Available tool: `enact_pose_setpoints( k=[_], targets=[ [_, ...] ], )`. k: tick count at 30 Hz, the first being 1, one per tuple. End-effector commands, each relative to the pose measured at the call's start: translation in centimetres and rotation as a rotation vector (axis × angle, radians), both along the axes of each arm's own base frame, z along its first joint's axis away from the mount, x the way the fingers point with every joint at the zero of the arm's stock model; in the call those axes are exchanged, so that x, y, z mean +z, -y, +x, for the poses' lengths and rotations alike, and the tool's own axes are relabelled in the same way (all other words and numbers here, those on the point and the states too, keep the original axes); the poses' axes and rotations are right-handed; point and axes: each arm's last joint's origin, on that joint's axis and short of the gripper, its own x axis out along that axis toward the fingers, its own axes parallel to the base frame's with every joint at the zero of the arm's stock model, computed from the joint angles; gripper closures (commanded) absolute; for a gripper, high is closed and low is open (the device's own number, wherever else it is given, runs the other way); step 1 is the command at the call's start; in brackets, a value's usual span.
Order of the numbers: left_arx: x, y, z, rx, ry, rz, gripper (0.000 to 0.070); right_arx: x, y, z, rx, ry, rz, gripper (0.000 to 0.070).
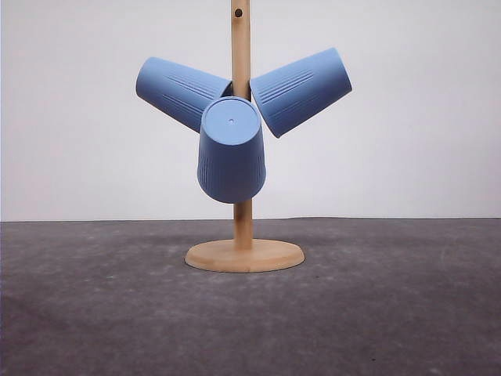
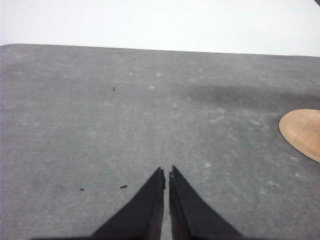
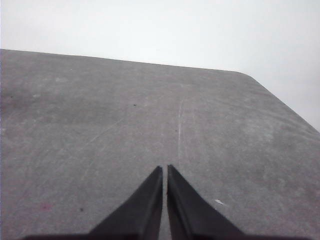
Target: Place three cups
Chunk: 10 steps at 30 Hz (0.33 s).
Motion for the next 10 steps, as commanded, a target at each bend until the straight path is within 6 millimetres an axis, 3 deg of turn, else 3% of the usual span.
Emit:
enact_pose_setpoints(
  k=[1,10],
  targets=[
    [-0.49,-0.02,0.05,0.002,-0.018,0.000,0.0700,0.01,0.01,0.03,-0.003,0.009,0.006,0.0690],
    [-0.49,-0.02,0.05,0.002,-0.018,0.000,0.0700,0.01,0.01,0.03,-0.002,0.009,0.006,0.0690]
  ],
)
